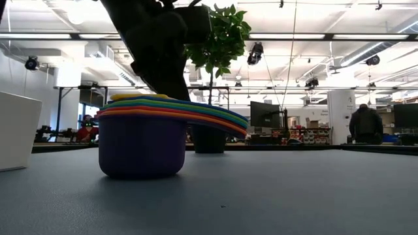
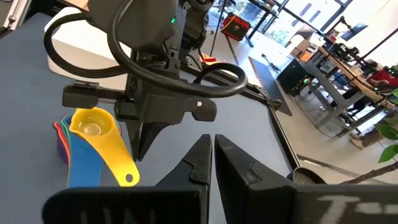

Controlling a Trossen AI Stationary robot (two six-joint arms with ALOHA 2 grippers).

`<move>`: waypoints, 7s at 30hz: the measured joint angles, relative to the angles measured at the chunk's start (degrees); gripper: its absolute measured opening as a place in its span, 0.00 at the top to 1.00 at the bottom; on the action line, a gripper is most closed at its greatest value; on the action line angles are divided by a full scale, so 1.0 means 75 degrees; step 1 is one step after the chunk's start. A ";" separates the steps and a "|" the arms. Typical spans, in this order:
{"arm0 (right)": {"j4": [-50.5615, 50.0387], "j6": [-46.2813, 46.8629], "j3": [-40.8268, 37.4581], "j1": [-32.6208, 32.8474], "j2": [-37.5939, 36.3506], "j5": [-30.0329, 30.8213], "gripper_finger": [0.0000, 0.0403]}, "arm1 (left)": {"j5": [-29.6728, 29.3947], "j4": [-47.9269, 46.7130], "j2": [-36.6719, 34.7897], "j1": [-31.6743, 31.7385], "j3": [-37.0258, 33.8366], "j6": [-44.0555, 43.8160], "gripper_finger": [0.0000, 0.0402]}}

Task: Nest measuring cups in basket
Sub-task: Stack the yellow measuring cup on the blue measuring cup, then put the set of measuring cups into the white bin

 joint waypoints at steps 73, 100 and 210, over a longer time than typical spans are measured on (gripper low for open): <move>0.0003 -0.0009 0.0000 0.0003 0.0000 0.0000 0.98 | 0.0528 0.0433 -0.0003 -0.0294 0.0004 0.0682 1.00; 0.0003 -0.0015 0.0000 0.0002 0.0000 0.0000 0.98 | 0.0618 0.0450 -0.0009 -0.0396 0.0007 0.1154 1.00; 0.0125 -0.0085 0.0000 0.0001 0.0000 -0.0006 0.98 | -0.1046 -0.0010 0.0211 -0.2428 -0.0118 0.1727 0.26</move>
